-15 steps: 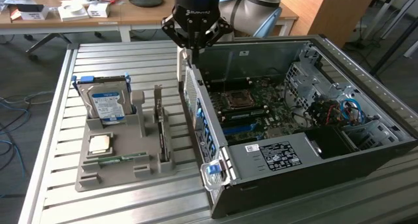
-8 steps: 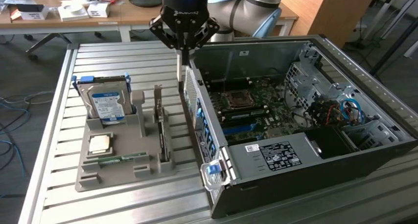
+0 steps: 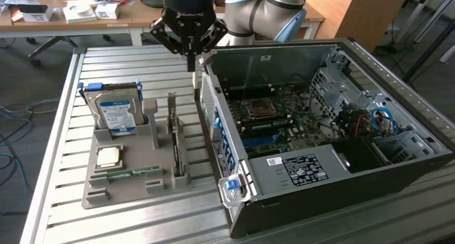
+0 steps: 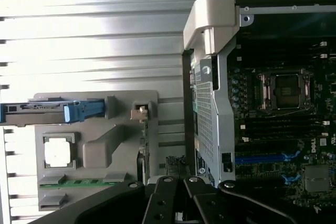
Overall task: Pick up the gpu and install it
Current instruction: 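Reach for the gpu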
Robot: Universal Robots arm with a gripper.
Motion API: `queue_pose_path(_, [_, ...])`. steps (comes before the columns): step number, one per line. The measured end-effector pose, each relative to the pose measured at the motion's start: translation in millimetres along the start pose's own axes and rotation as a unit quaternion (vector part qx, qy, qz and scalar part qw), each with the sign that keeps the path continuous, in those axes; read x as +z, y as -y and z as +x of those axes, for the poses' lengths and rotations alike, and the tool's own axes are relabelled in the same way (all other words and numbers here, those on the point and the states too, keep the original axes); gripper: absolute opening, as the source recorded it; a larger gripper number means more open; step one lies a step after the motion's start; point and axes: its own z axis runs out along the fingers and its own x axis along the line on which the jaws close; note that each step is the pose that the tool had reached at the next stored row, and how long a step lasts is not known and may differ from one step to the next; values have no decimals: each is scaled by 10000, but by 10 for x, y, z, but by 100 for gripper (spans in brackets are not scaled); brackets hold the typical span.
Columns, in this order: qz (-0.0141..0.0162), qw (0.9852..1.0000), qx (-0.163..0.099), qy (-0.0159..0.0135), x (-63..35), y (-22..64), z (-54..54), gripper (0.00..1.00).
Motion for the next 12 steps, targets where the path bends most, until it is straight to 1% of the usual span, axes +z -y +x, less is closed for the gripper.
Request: queue_pose_path(12, [1, 10000, 3, 1, 7, 5, 279, 11])
